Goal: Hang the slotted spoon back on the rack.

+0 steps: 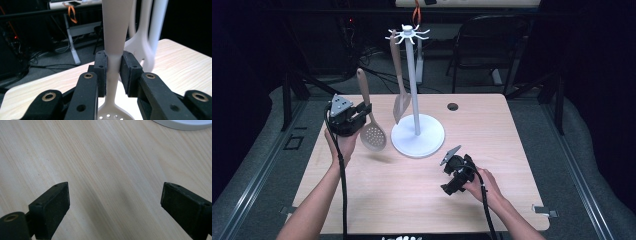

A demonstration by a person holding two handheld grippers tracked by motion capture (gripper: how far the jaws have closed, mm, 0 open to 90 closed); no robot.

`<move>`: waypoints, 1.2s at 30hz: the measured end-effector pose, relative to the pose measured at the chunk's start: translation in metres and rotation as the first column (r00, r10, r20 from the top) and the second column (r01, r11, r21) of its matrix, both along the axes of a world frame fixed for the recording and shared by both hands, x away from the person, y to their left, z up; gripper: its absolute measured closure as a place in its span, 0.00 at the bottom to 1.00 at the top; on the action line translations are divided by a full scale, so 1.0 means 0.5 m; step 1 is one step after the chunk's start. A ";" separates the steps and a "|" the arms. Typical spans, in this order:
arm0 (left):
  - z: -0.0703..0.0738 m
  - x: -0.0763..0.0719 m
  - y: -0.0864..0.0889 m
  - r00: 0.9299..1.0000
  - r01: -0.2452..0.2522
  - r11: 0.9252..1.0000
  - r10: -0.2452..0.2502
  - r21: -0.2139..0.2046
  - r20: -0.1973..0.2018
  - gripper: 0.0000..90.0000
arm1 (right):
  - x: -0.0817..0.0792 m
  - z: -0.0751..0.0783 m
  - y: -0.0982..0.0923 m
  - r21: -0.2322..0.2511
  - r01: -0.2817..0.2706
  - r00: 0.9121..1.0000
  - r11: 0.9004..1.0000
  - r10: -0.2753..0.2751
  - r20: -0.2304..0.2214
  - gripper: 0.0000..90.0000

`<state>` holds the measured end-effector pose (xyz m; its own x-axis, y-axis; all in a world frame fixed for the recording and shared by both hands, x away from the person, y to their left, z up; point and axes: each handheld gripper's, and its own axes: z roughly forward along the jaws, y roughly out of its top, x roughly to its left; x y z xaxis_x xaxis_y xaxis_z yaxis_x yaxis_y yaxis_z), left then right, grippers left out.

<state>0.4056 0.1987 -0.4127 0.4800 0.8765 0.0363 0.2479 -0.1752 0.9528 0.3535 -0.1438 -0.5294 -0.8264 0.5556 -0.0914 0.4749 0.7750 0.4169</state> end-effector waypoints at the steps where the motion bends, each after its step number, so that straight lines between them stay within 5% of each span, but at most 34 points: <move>1: 0.004 -0.001 -0.003 1.000 0.010 1.000 -0.010 0.002 0.004 0.84 | -0.001 0.000 -0.001 -0.001 0.005 1.000 1.000 -0.005 -0.003 0.09; 22: 0.080 -0.010 -0.081 0.991 0.134 0.990 -0.134 0.045 0.007 0.84 | -0.002 0.001 -0.004 0.008 0.013 1.000 1.000 -0.013 0.000 0.09; 36: 0.122 0.031 -0.112 0.987 0.161 0.986 -0.161 0.038 -0.013 0.84 | 0.000 -0.001 -0.004 0.003 0.012 1.000 1.000 -0.012 -0.002 0.09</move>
<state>0.4210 0.1427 -0.3518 0.6153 0.7857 0.0639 0.2224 -0.2507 0.9422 0.3534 -0.1459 -0.5299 -0.8200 0.5656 -0.0878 0.4849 0.7680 0.4184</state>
